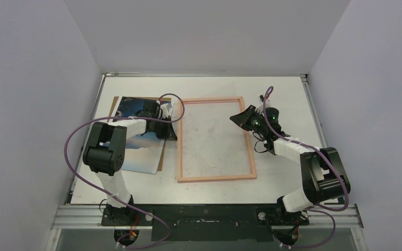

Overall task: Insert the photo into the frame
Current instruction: Place the photo frame item in the photo frame.

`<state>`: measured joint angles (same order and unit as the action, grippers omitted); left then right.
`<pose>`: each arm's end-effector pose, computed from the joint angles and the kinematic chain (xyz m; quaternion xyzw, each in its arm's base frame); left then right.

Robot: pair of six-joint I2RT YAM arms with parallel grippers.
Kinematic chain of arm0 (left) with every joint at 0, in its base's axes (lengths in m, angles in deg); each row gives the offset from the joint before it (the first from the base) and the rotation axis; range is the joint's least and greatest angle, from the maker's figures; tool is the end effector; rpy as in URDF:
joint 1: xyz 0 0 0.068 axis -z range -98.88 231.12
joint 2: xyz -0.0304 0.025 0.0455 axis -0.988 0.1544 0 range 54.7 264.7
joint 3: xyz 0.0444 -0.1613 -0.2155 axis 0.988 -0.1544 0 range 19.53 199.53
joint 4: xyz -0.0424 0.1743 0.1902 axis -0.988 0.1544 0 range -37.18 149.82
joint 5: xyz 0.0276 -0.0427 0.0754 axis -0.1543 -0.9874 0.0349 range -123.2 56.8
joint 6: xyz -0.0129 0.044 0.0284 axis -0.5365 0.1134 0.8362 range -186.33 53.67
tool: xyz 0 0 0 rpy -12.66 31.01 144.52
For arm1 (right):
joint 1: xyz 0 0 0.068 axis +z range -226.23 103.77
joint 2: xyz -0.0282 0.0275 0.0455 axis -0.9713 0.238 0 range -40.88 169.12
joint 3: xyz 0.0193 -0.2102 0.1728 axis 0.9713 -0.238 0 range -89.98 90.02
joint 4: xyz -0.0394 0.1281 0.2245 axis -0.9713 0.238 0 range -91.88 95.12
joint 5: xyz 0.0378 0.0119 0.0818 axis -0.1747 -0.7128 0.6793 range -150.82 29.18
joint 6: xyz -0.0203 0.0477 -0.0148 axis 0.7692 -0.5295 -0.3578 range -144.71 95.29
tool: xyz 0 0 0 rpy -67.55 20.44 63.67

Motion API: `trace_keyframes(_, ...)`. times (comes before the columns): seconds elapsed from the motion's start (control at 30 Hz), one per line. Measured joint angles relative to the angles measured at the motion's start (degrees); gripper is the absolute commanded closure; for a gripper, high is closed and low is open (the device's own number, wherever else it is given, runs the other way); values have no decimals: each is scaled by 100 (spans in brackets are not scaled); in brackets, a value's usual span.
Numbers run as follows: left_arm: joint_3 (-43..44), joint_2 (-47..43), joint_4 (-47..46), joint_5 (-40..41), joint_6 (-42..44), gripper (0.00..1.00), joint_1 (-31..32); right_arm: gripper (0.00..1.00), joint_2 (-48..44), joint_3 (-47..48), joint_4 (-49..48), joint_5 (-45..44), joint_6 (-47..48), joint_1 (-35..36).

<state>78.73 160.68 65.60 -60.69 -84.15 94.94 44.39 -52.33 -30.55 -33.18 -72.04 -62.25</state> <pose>0.3435 -0.1014 0.1389 0.0296 0.9389 -0.2901 0.1829 0.2944 0.0904 0.2018 0.0938 0.7969 0.4549 0.3862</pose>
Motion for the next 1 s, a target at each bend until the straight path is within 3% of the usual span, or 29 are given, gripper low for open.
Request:
trace_keyframes(0.43, 0, 0, 13, -31, -11, 99, 0, 95, 0, 26, 44, -35, -114, 0)
trace_keyframes(0.63, 46, 0, 164, -138, -155, 74, -63, 95, 0, 28, 44, -44, -114, 0)
trace_keyframes(1.0, 214, -2, 162, -455, -457, 67, -59, 95, 0, 59, 42, -76, -136, 24)
